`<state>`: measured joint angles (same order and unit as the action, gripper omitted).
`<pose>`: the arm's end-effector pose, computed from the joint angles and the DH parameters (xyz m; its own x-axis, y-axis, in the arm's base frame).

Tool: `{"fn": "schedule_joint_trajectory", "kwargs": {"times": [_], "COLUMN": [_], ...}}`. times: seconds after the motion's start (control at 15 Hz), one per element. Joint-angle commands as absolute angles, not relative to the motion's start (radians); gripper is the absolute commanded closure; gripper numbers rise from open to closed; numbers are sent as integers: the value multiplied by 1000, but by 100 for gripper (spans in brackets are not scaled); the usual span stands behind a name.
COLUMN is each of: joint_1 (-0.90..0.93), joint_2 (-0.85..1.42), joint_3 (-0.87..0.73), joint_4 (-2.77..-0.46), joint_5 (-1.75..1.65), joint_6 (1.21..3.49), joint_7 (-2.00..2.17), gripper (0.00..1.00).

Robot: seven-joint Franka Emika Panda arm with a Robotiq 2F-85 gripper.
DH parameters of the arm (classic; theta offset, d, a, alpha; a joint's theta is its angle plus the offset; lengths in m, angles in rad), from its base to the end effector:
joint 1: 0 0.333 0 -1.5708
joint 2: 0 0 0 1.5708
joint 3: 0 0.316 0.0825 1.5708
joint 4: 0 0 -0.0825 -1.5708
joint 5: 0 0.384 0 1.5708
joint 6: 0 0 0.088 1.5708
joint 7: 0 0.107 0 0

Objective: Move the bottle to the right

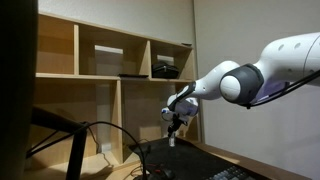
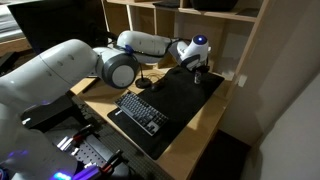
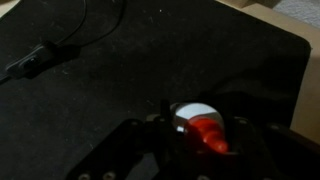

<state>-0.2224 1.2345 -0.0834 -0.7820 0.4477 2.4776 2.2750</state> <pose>0.8053 -0.2169 0.2127 -0.8036 -0.3185 -0.5028 -0.3121 0.9448 -0.0996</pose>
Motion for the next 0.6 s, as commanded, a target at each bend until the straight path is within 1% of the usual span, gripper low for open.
{"fn": "schedule_joint_trajectory", "kwargs": {"times": [0.0,0.2,0.27,0.33,0.4,0.53], "joint_1": [-244,-256,-264,-274,-285,-297], "joint_2": [1310,1322,1324,1320,1313,1278], "joint_3": [-58,-47,-35,-24,-11,-7], "joint_4": [-660,-641,-633,-628,-629,-650], "joint_5": [409,401,403,407,412,447], "joint_6": [2472,2461,2456,2450,2446,2433], "joint_7": [2345,2367,2361,2356,2342,2308], "gripper": [80,80,30,29,24,9]}}
